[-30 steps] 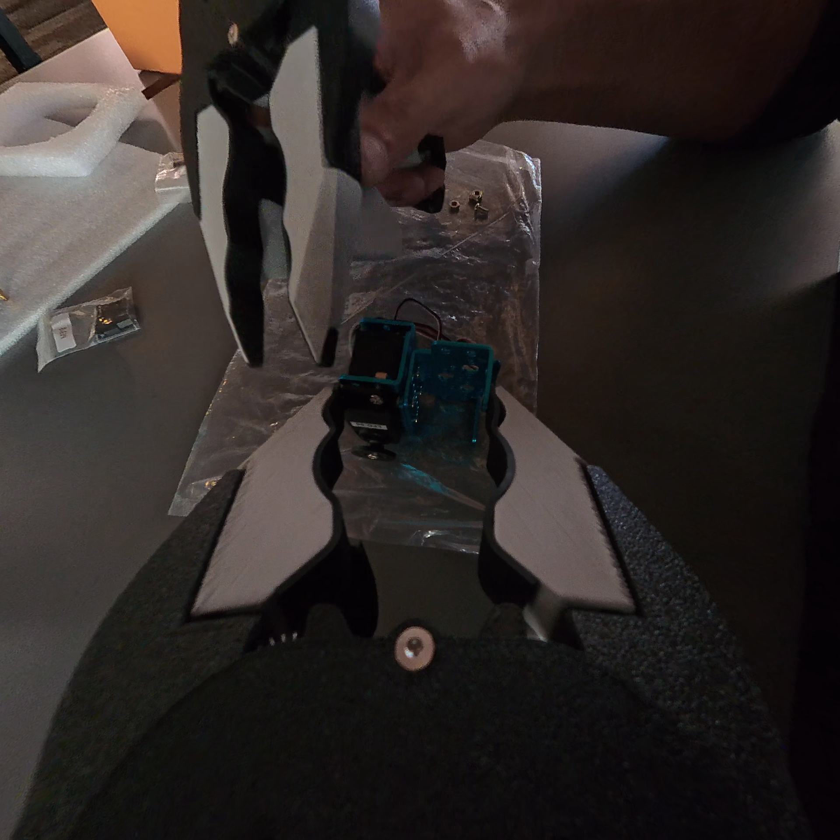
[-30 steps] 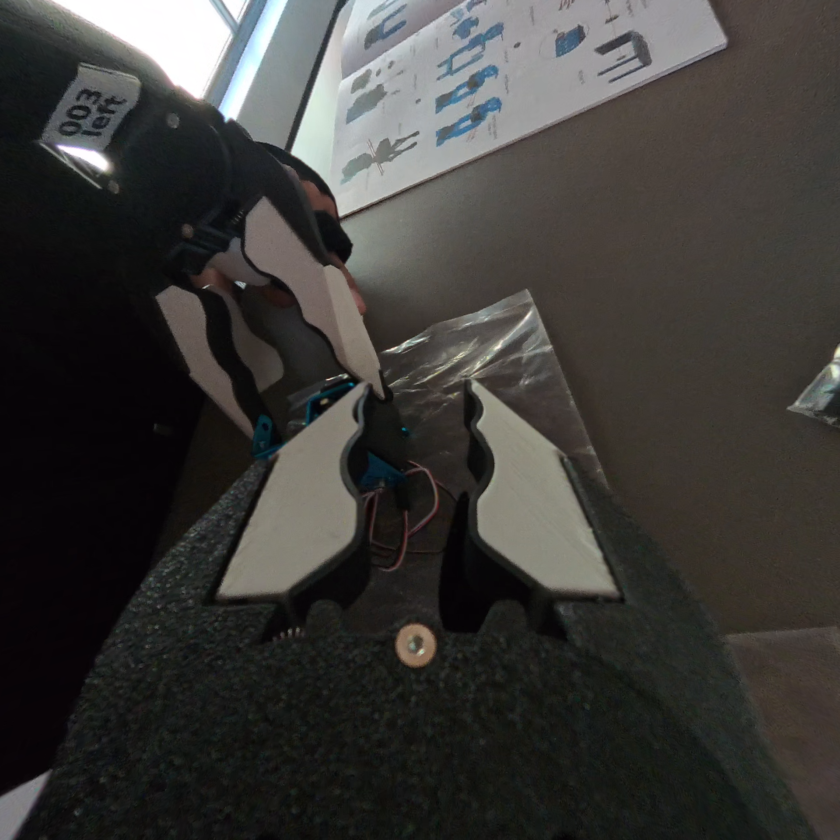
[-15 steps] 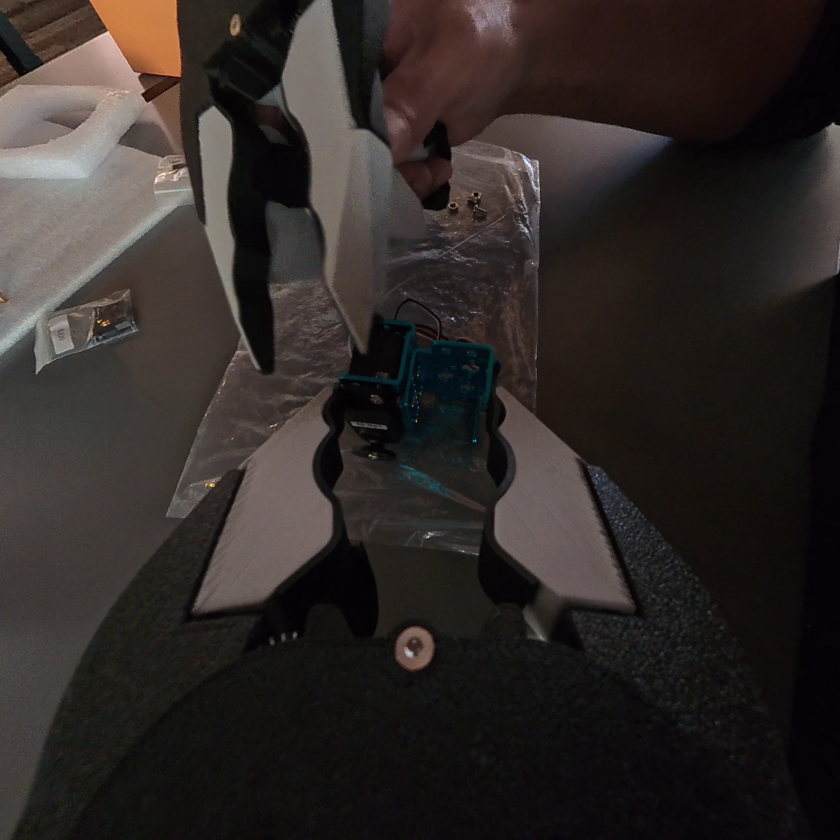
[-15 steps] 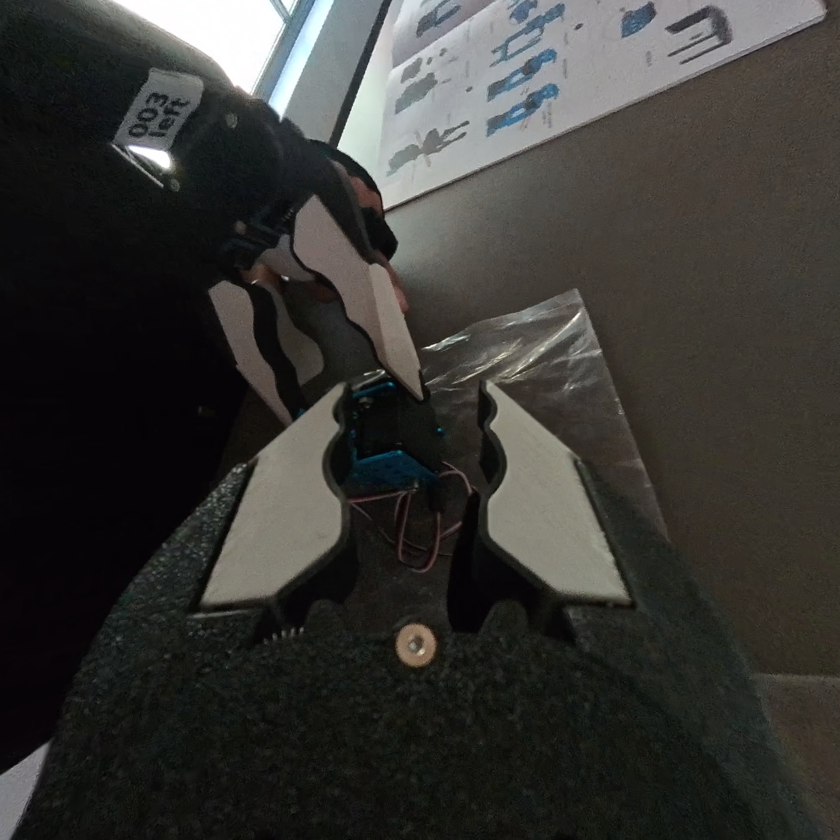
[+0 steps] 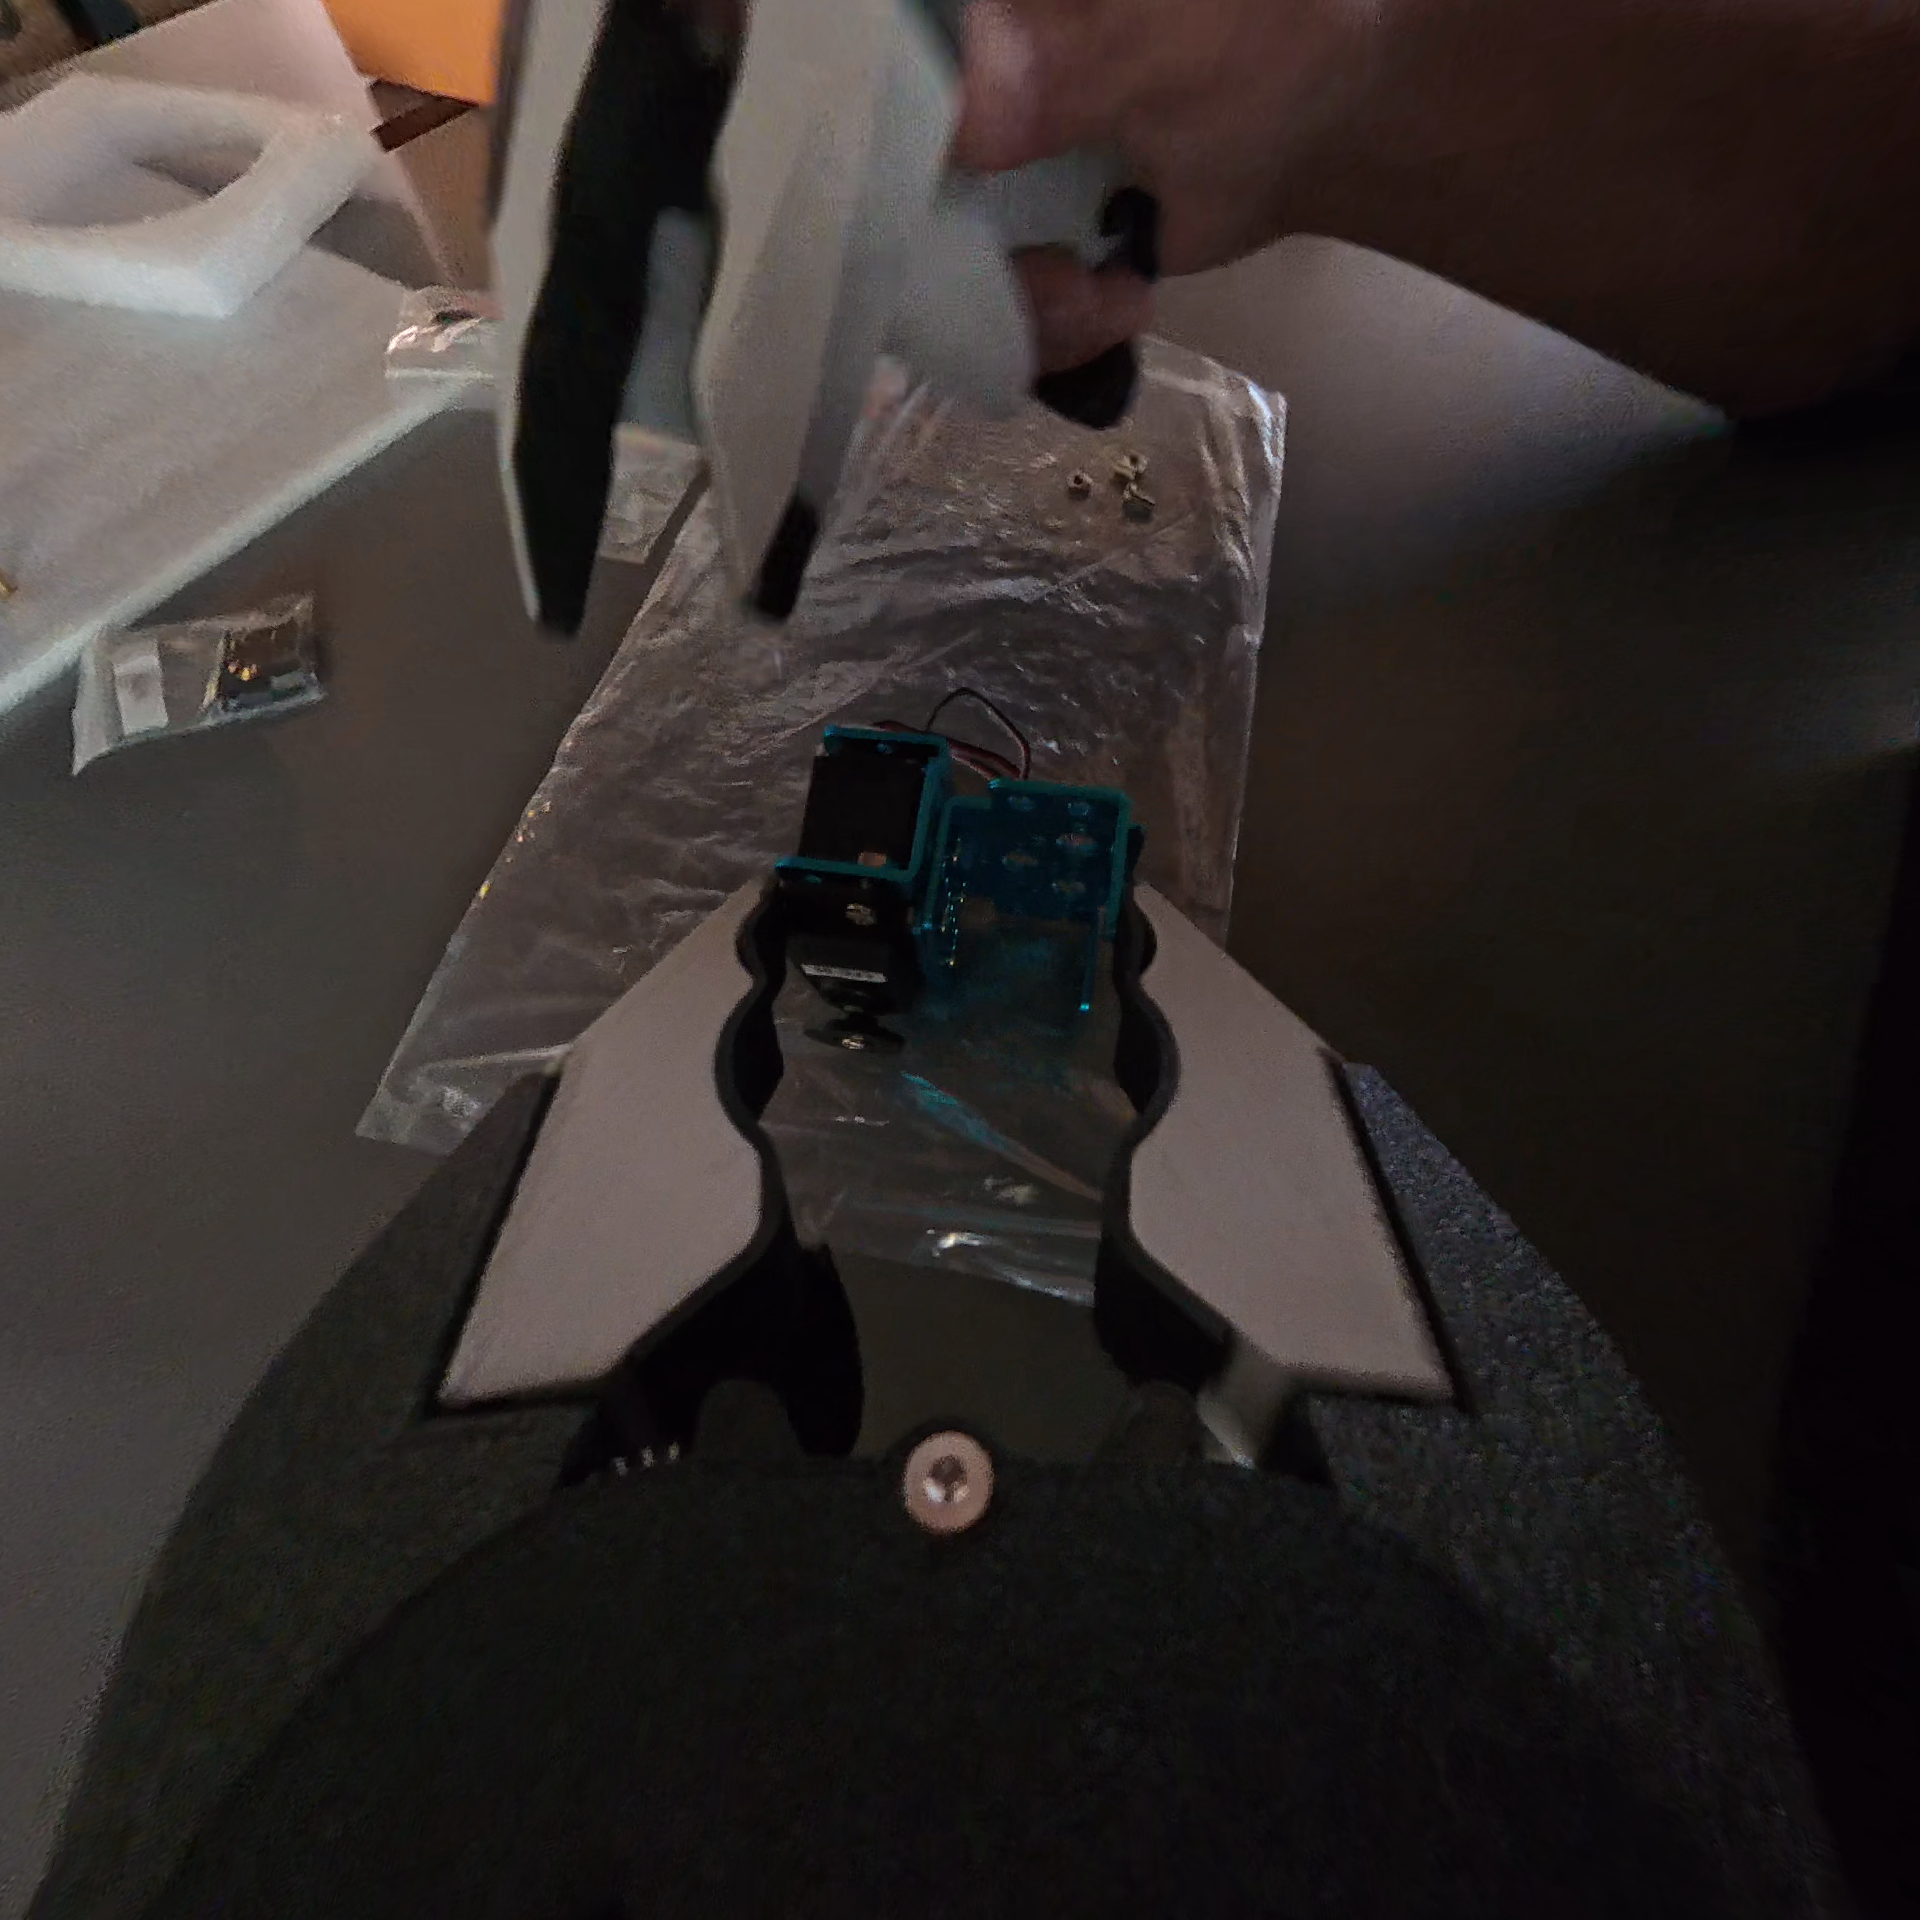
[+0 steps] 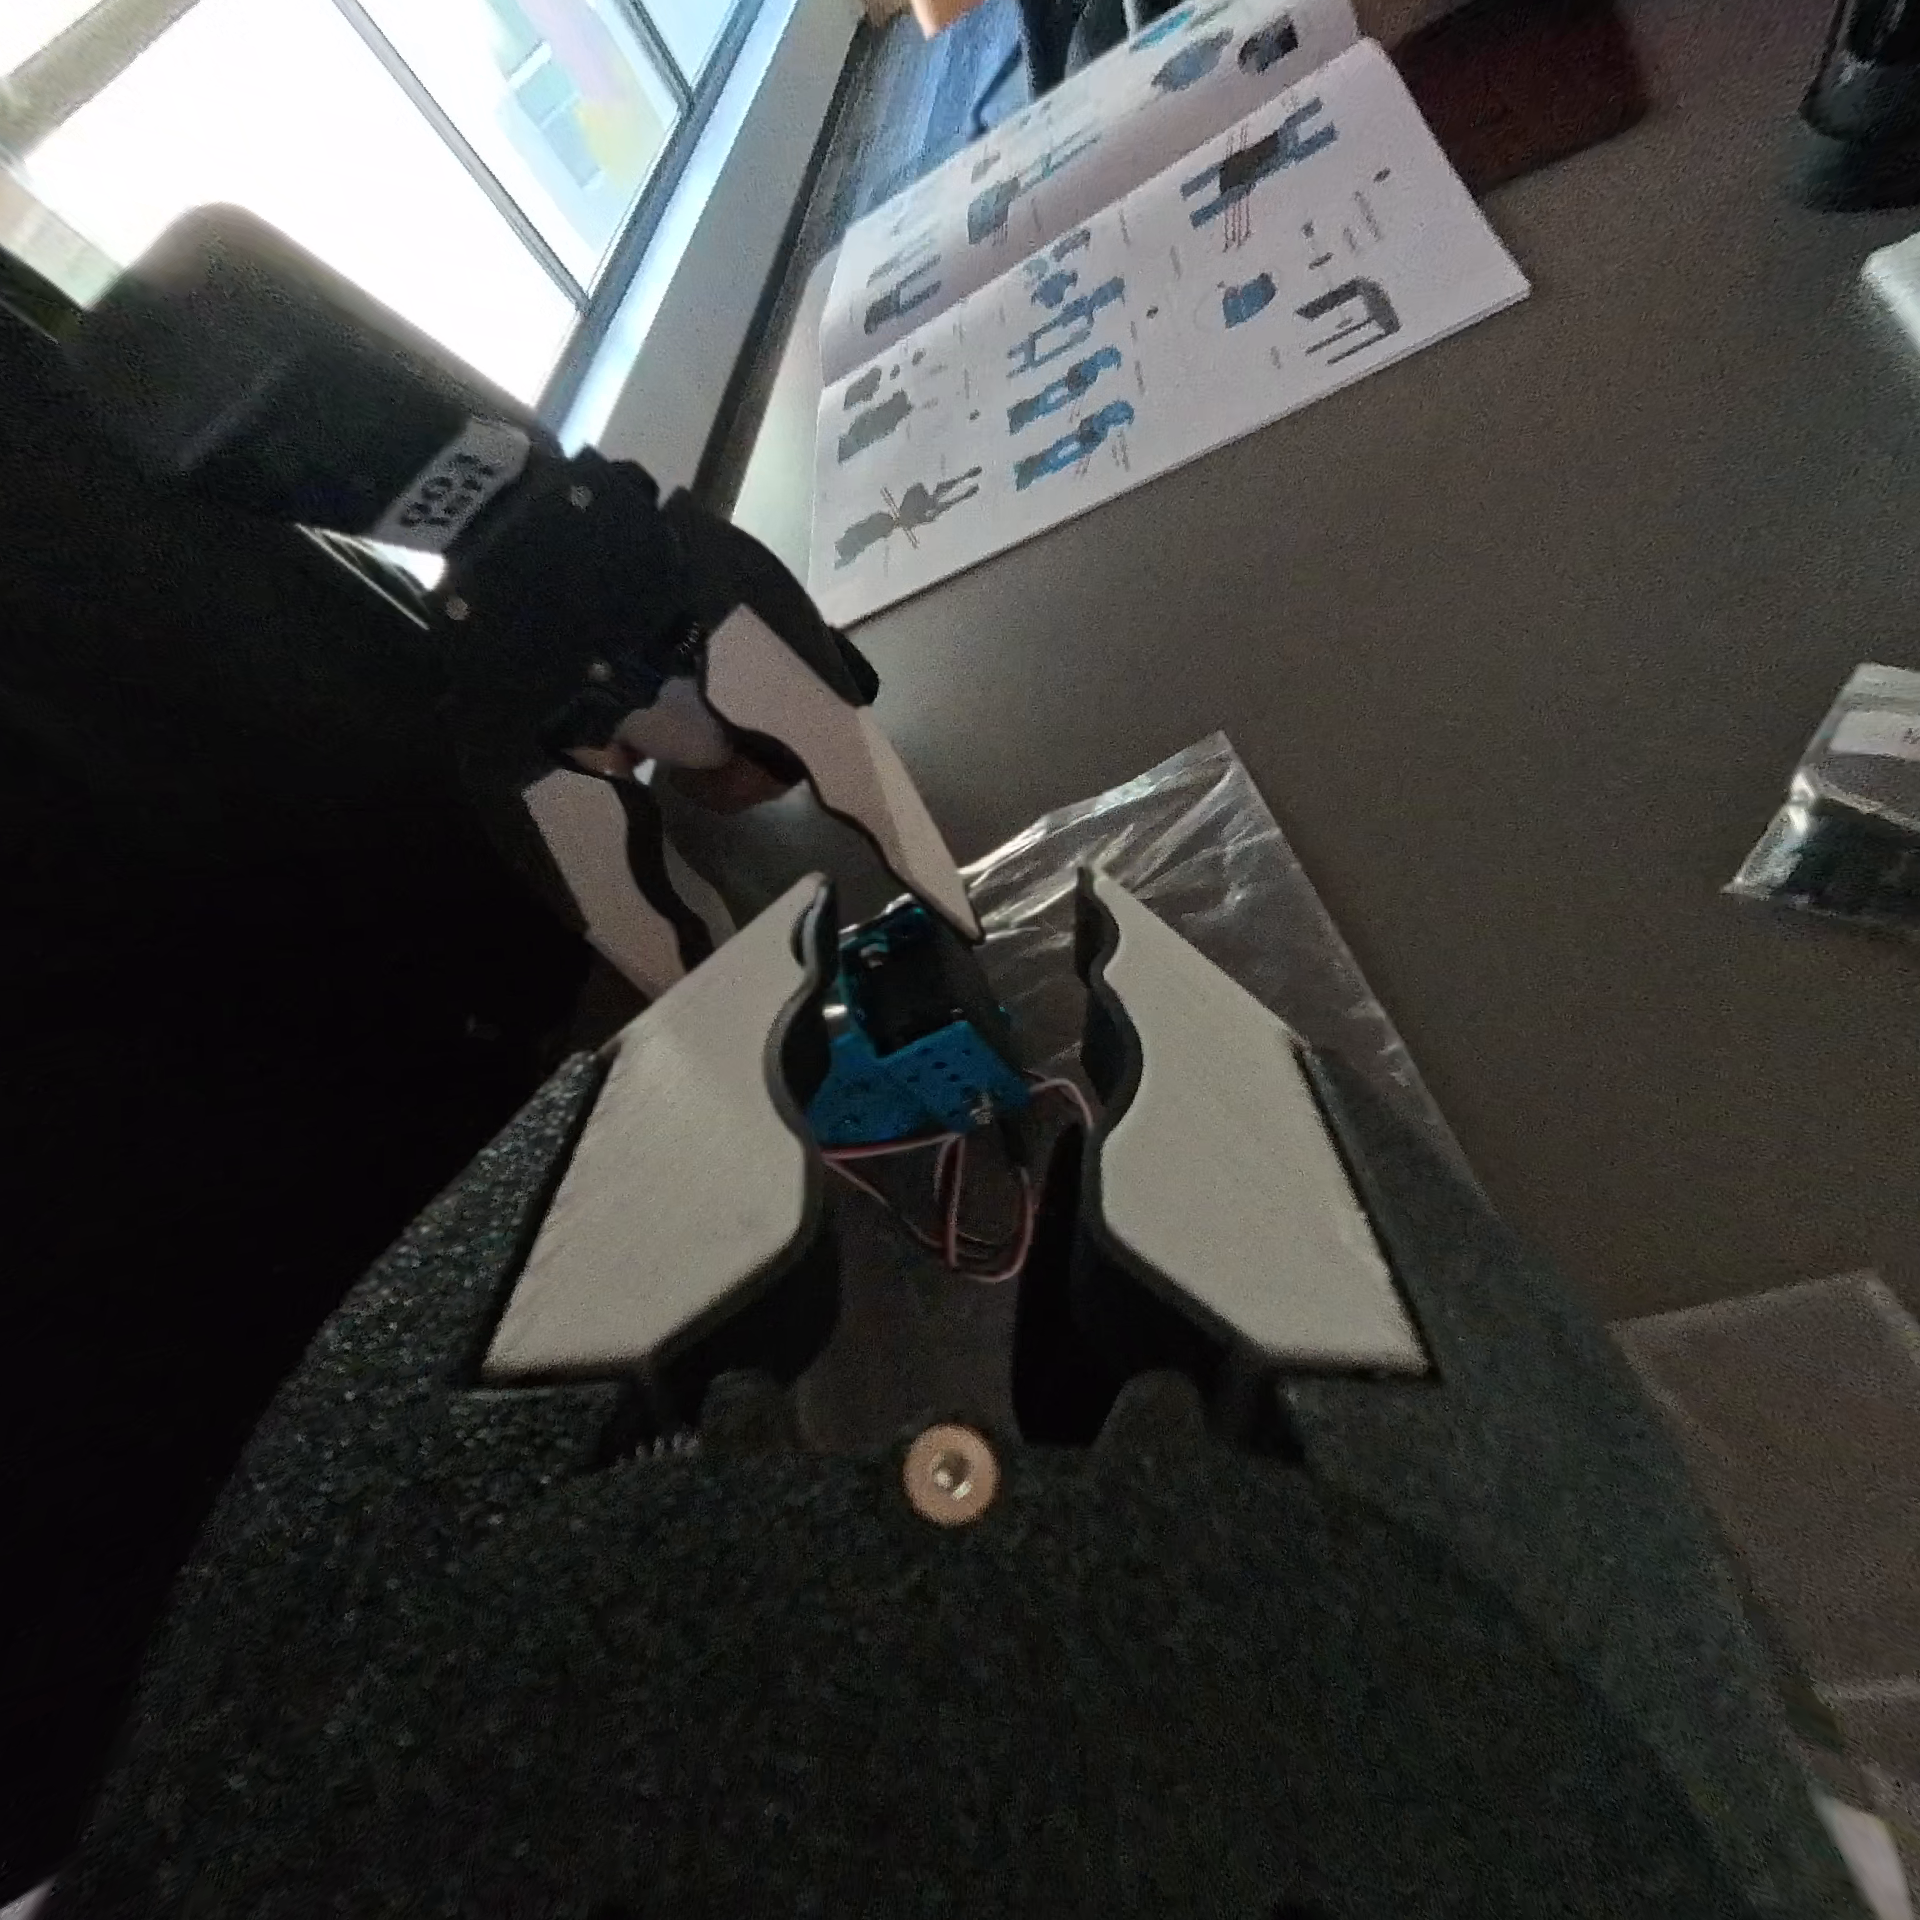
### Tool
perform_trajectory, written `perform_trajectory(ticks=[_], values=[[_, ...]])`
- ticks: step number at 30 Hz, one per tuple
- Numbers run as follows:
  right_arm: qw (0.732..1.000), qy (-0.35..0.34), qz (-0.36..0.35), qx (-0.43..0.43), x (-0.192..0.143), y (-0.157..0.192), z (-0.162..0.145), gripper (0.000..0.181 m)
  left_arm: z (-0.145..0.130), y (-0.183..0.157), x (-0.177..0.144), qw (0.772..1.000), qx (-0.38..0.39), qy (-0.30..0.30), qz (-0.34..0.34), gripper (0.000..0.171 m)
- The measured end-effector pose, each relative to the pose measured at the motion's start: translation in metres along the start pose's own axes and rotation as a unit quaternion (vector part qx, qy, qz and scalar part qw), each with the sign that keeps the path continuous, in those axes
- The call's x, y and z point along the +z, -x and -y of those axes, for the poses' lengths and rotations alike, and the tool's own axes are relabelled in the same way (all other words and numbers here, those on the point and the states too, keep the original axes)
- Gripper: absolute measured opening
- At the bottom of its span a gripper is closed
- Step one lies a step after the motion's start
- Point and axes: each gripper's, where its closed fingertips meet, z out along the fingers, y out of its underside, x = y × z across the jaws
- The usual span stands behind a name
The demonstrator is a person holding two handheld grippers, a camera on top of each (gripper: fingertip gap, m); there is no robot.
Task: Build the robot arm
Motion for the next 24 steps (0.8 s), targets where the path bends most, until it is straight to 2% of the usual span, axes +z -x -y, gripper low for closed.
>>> perform_trajectory(ticks=[3,5,7,9,10,13,15,16,18,21,24], values=[[0.998,-0.034,-0.033,0.034,-0.016,0.014,-0.007,0.046,-0.002,-0.007,-0.002,1.0,0.0,0.007,-0.001,0.066],[0.995,-0.042,-0.076,0.056,-0.019,0.013,-0.019,0.047,-0.001,-0.014,-0.01,0.999,0.02,0.003,-0.036,0.075],[0.987,-0.063,-0.127,0.074,-0.02,0.017,-0.024,0.041,-0.001,-0.011,-0.025,0.995,0.059,0.005,-0.082,0.075],[0.978,-0.088,-0.172,0.082,-0.017,0.027,-0.022,0.04,0.005,0.003,-0.043,0.984,0.125,0.006,-0.123,0.063],[0.972,-0.097,-0.202,0.077,-0.015,0.029,-0.021,0.038,0.009,0.009,-0.05,0.975,0.166,0.006,-0.147,0.054],[0.949,-0.09,-0.297,0.057,-0.007,0.027,-0.03,0.033,0.017,0.017,-0.053,0.935,0.273,0.026,-0.226,0.05],[0.943,-0.092,-0.313,0.07,0.0,0.032,-0.034,0.032,0.019,0.016,-0.048,0.899,0.335,0.017,-0.283,0.046],[0.942,-0.101,-0.309,0.08,0.003,0.035,-0.034,0.033,0.019,0.018,-0.042,0.884,0.355,0.012,-0.304,0.037],[0.939,-0.114,-0.309,0.098,0.008,0.039,-0.034,0.038,0.014,0.017,-0.033,0.856,0.373,0.016,-0.357,0.03],[0.929,-0.109,-0.33,0.123,0.014,0.038,-0.044,0.047,0.006,0.009,-0.032,0.821,0.366,0.028,-0.437,0.029],[0.919,-0.1,-0.361,0.124,0.021,0.033,-0.051,0.045,-0.001,0.008,-0.023,0.809,0.383,0.029,-0.445,0.03]])
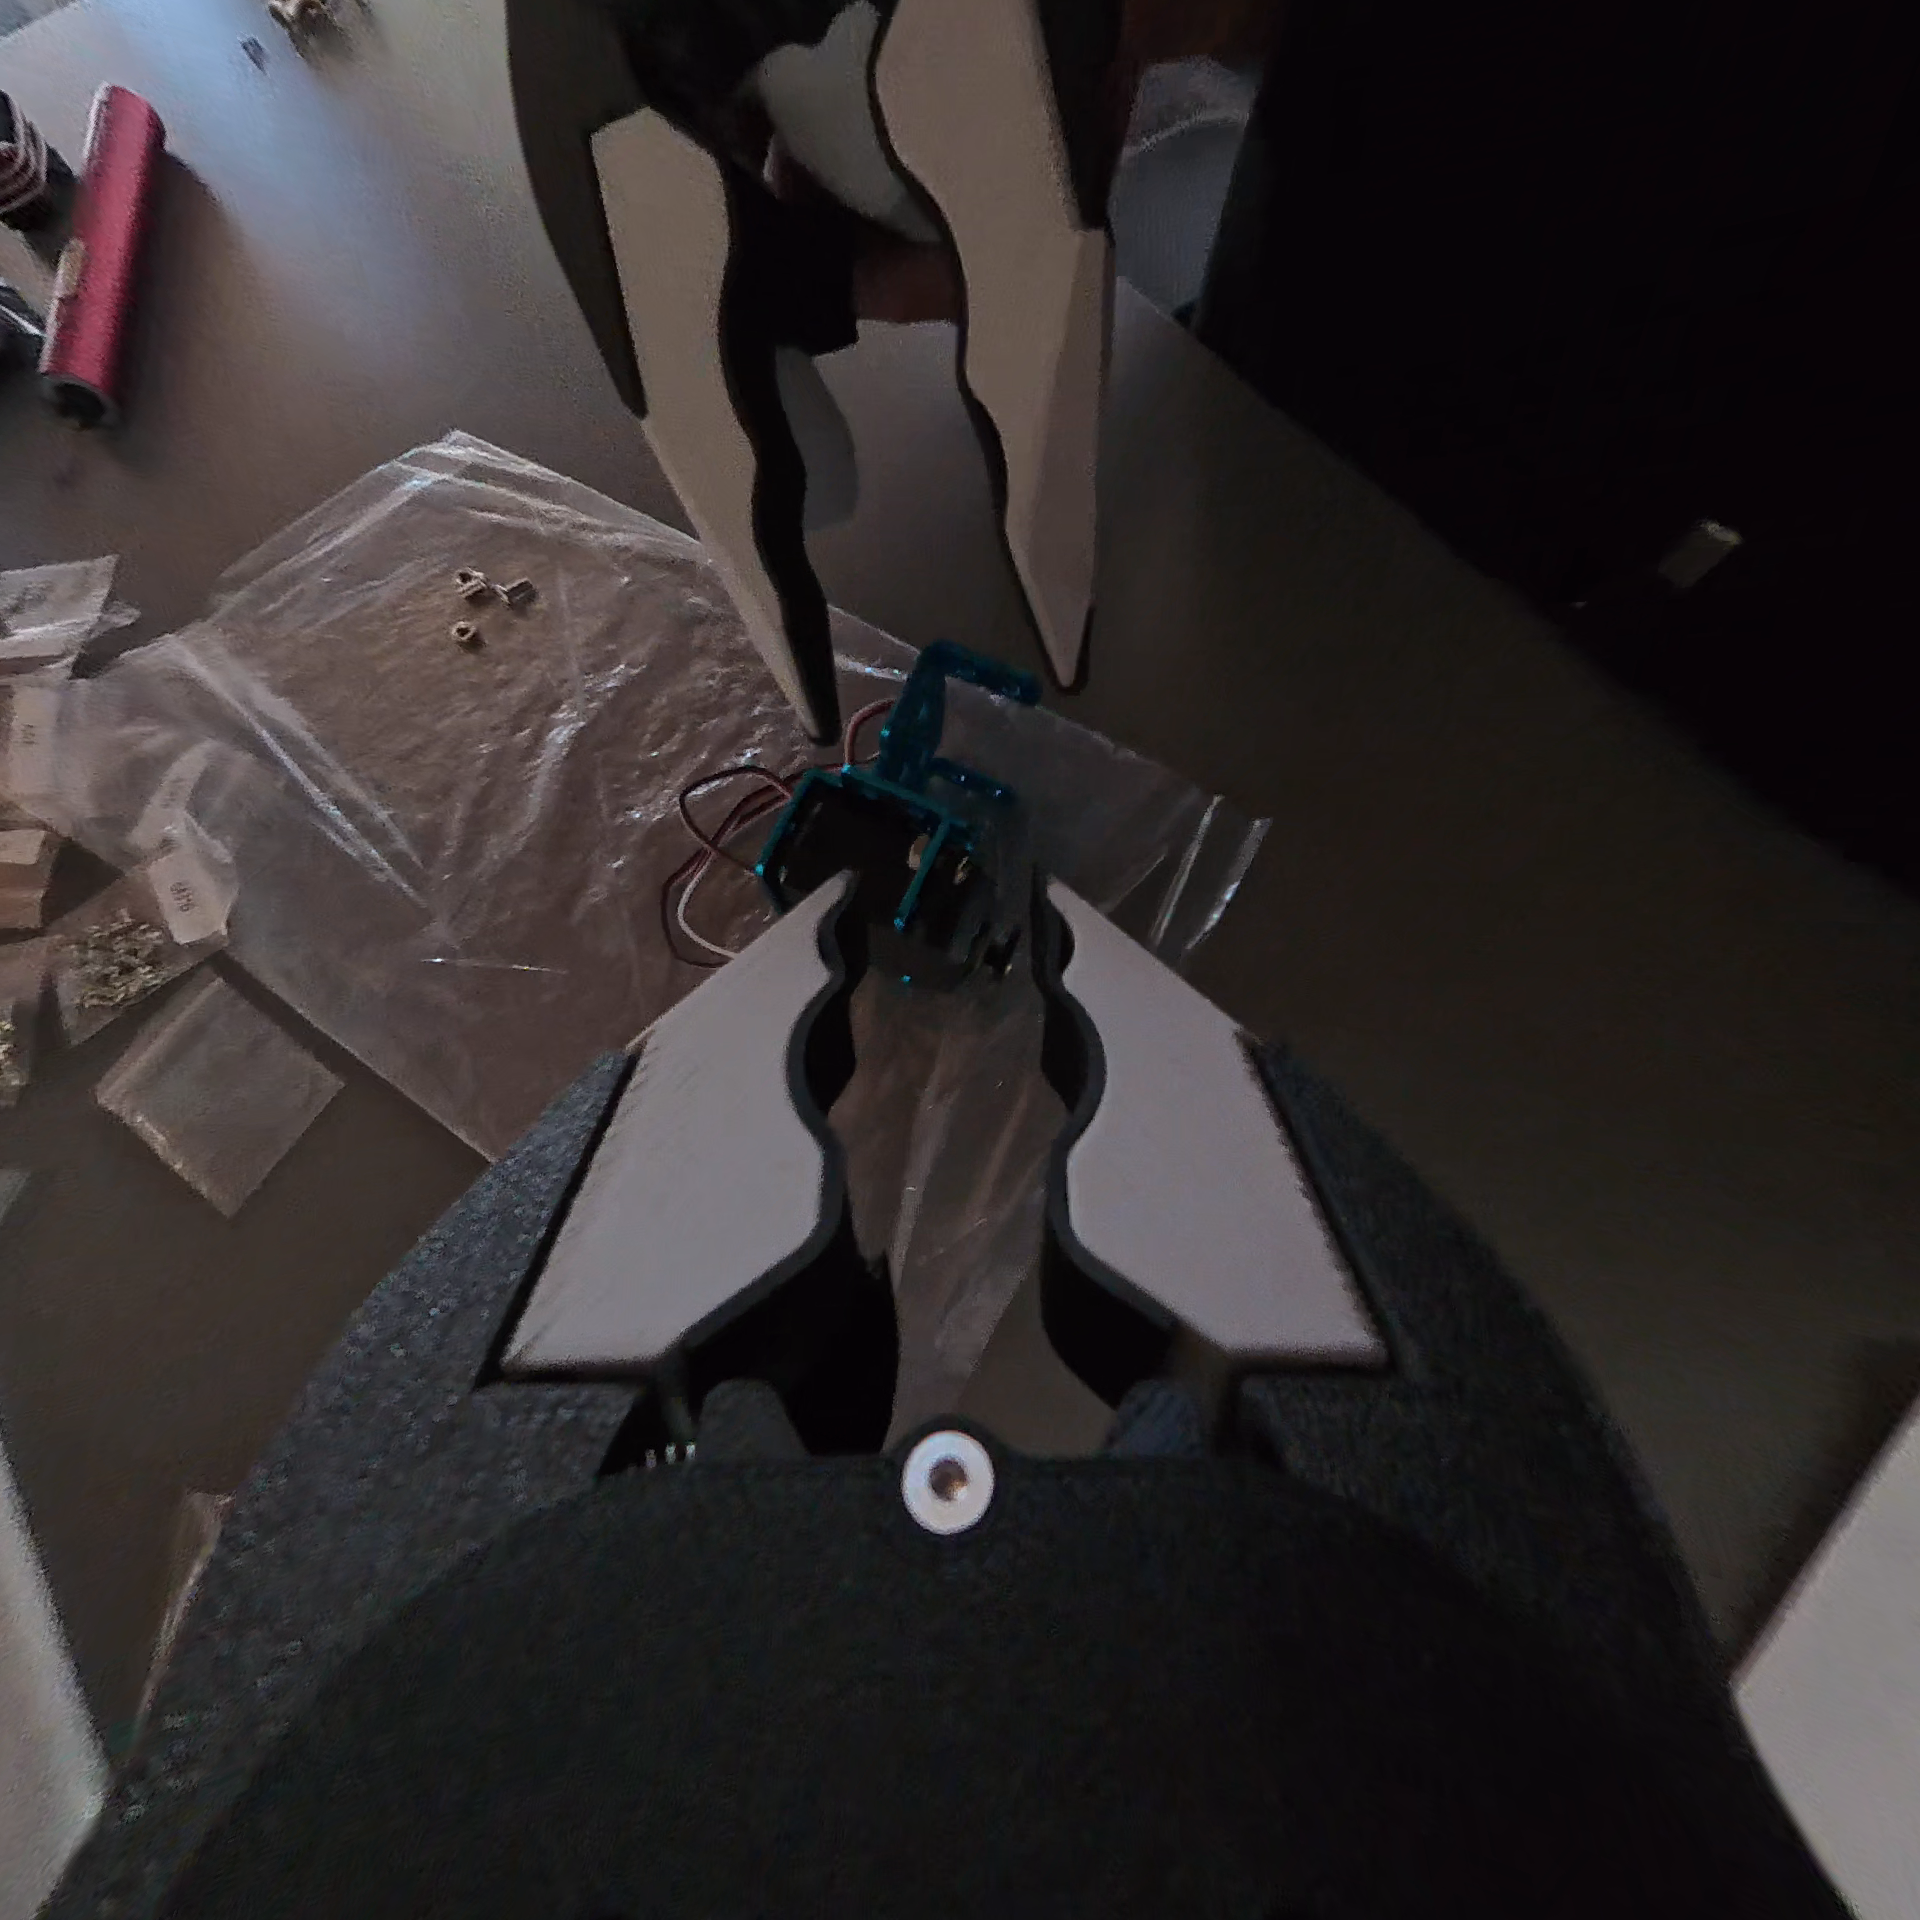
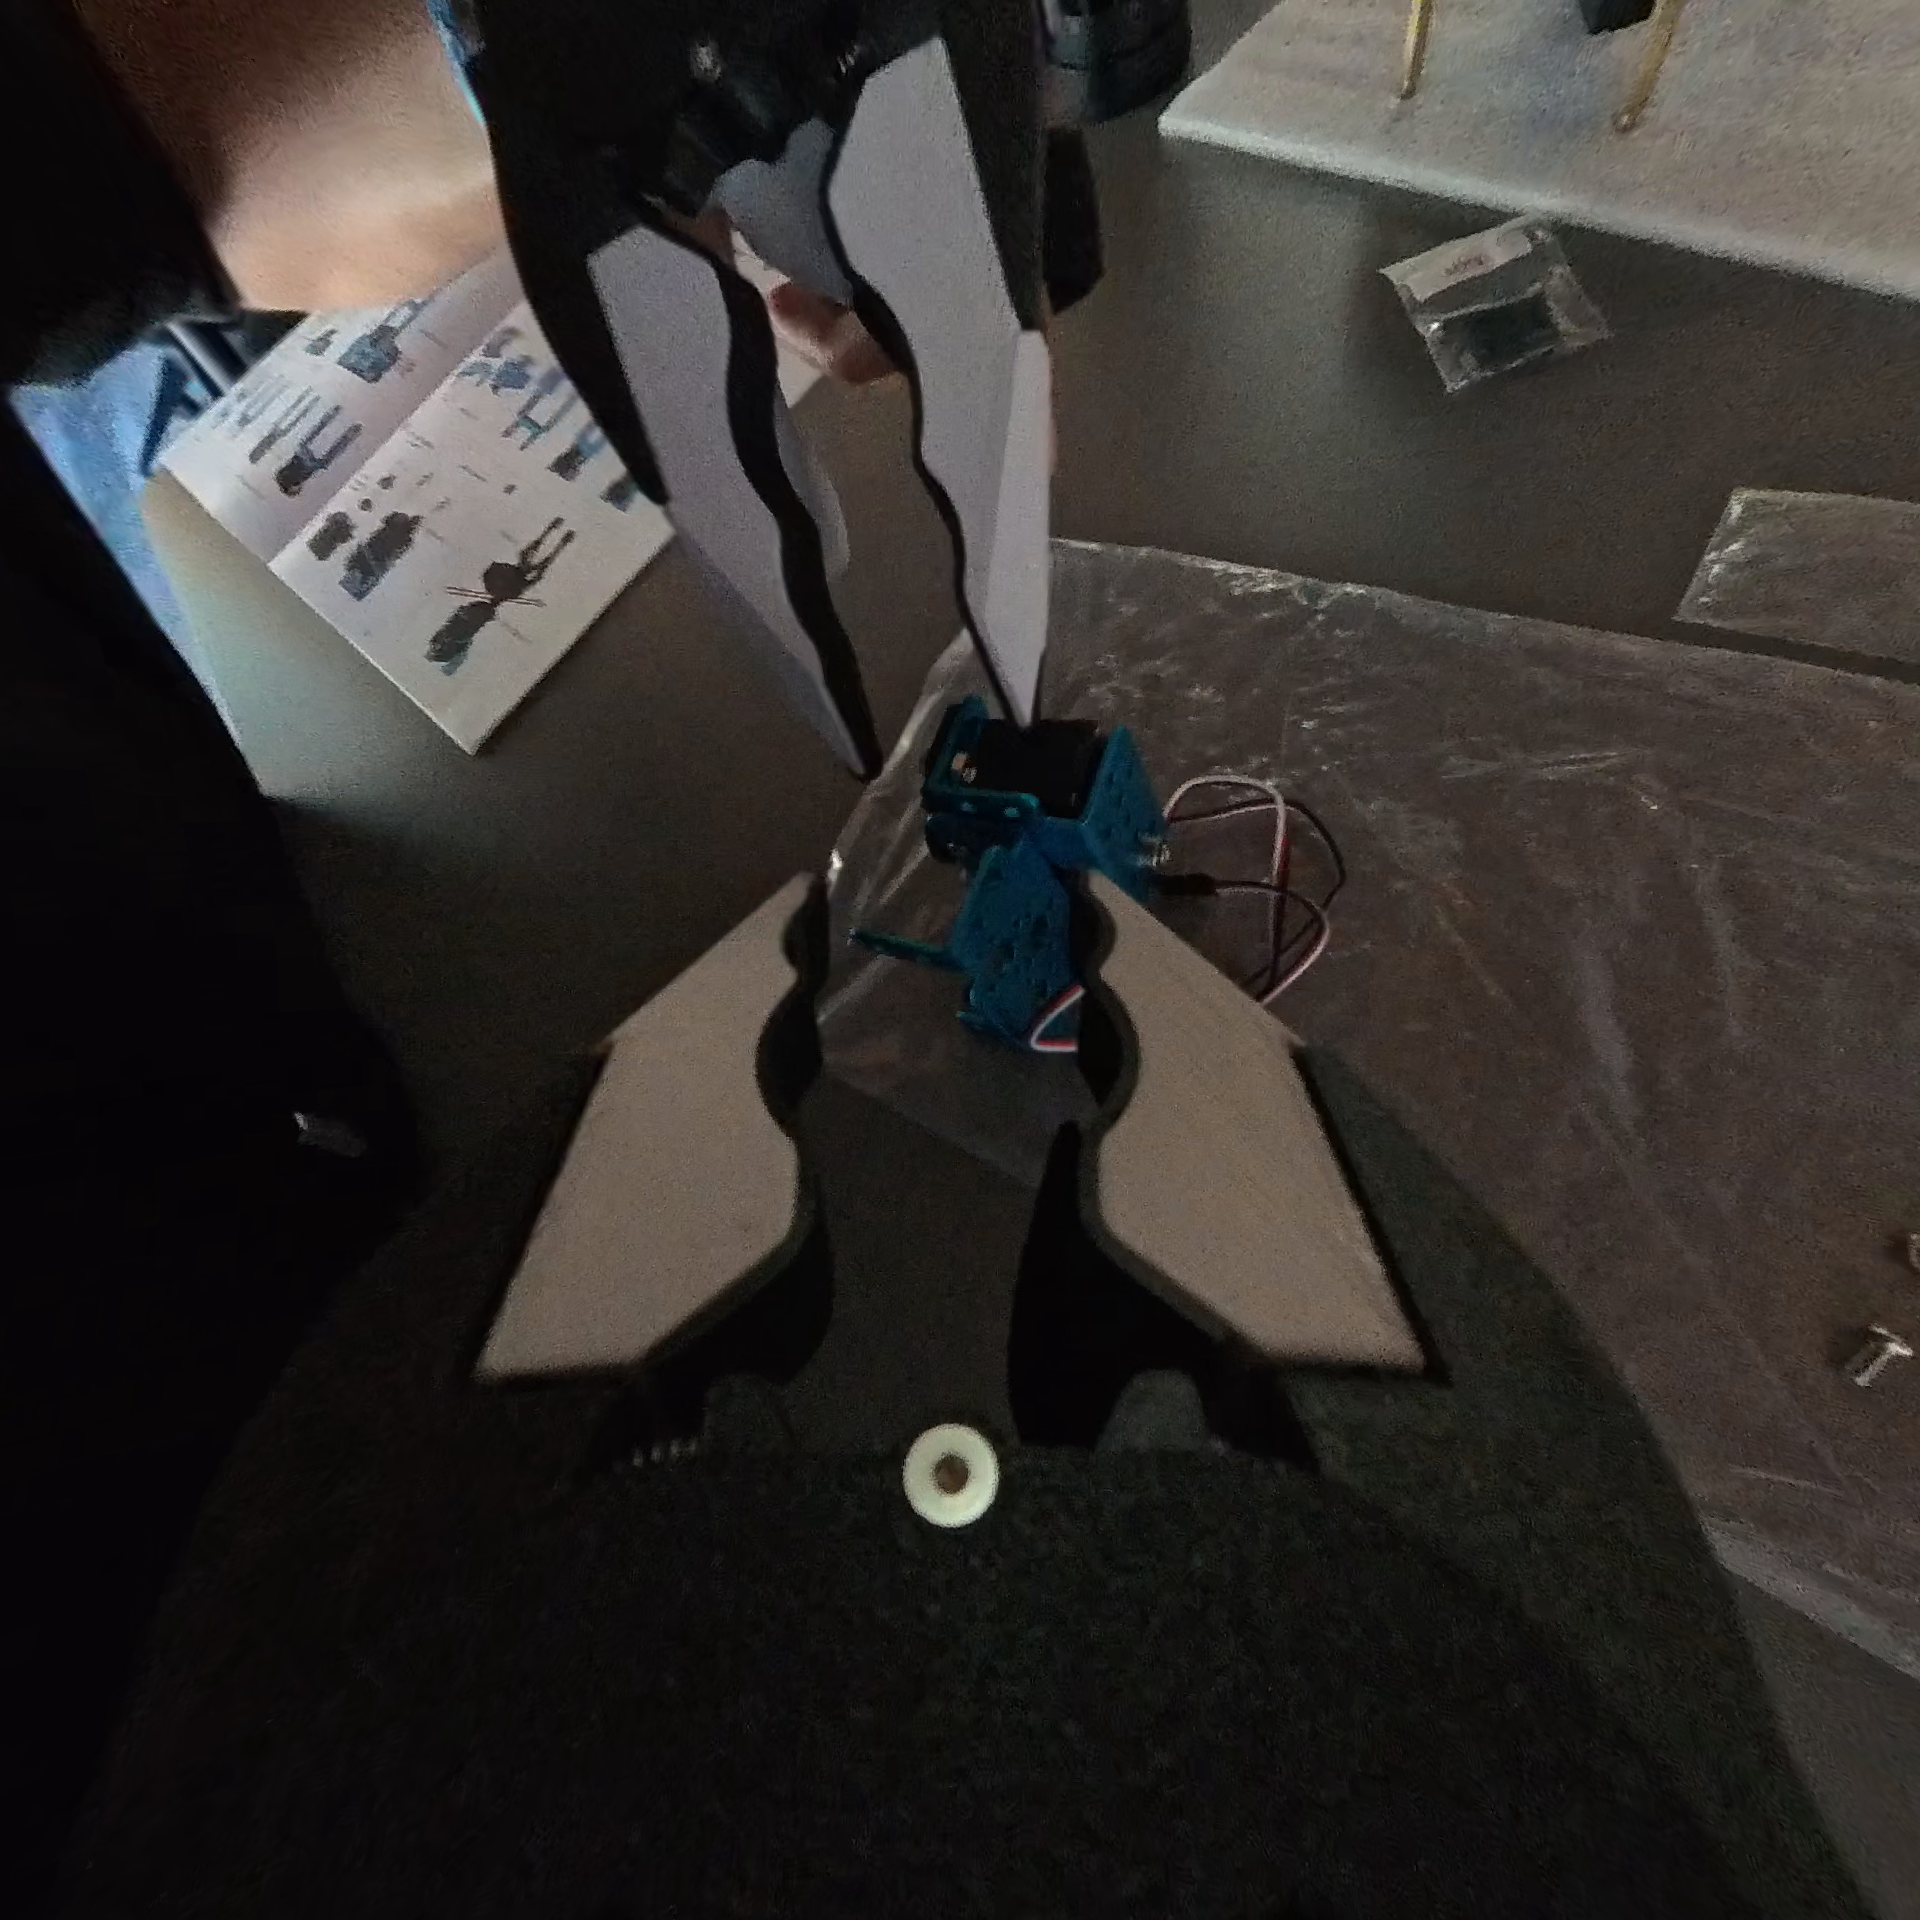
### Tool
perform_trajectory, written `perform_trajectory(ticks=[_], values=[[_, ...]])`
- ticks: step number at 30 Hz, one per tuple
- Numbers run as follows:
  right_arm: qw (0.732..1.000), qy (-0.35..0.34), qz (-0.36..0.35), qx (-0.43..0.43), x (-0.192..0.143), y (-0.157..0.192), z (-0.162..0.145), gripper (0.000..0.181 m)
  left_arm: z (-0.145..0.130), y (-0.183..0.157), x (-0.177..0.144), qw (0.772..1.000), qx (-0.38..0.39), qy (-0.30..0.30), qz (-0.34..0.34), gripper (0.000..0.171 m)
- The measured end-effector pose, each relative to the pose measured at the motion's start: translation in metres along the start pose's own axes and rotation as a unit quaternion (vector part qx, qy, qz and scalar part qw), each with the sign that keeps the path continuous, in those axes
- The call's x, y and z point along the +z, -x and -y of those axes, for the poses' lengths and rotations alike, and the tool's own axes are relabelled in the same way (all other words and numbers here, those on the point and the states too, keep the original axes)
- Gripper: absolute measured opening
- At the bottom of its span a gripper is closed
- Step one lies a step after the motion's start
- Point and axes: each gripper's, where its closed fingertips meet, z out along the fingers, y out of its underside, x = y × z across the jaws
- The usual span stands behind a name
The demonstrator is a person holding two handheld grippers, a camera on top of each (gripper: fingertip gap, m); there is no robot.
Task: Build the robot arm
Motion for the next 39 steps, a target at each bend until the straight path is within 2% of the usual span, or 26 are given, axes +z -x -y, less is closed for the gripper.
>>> perform_trajectory(ticks=[5,6,10,16,20,21,25,27,29,31,33,35,37,39], values=[[1.0,-0.019,-0.003,0.013,0.008,-0.003,-0.002,0.029,0.001,0.008,0.003,0.999,0.003,-0.012,0.04,0.02],[1.0,-0.019,-0.005,0.013,0.008,-0.006,-0.002,0.021,0.001,0.008,0.003,0.999,-0.001,-0.011,0.046,0.02],[1.0,0.003,-0.01,-0.009,0.004,-0.019,-0.002,0.002,0.008,0.002,0.008,0.998,-0.046,-0.006,0.047,0.007],[0.994,0.056,0.041,-0.081,0.007,-0.032,0.012,0.002,0.008,0.013,0.006,0.979,-0.123,0.02,0.16,0.005],[0.986,0.07,0.099,-0.114,0.012,-0.036,0.015,0.006,0.008,0.015,0.009,0.949,-0.212,0.019,0.231,0.005],[0.985,0.058,0.103,-0.123,0.008,-0.038,0.019,0.013,0.009,0.015,0.01,0.941,-0.232,0.018,0.246,0.005],[0.992,-0.023,0.076,-0.094,-0.023,-0.045,0.038,0.027,0.017,0.023,0.018,0.891,-0.328,-0.003,0.314,0.004],[0.994,-0.041,0.064,-0.073,-0.031,-0.036,0.031,0.026,0.022,0.027,0.026,0.865,-0.372,-0.033,0.336,0.005],[0.997,-0.046,0.038,-0.056,-0.032,-0.029,0.015,0.027,0.027,0.025,0.032,0.852,-0.396,-0.057,0.336,0.007],[0.998,-0.056,0.011,-0.03,-0.033,-0.026,0.002,0.027,0.032,0.019,0.029,0.857,-0.395,-0.072,0.323,0.032],[0.998,-0.061,0.008,-0.006,-0.034,-0.018,-0.005,0.033,0.031,0.014,0.017,0.875,-0.363,-0.074,0.311,0.035],[0.997,-0.075,0.006,-0.007,-0.033,-0.009,-0.003,0.032,0.028,0.016,0.003,0.904,-0.305,-0.075,0.288,0.05],[0.998,-0.065,0.006,-0.024,-0.027,-0.002,-0.005,0.034,0.025,0.021,-0.002,0.936,-0.252,-0.071,0.236,0.065],[0.998,-0.047,-0.016,-0.043,-0.023,-0.004,-0.007,0.035,0.019,0.03,0.002,0.957,-0.219,-0.071,0.178,0.071]])
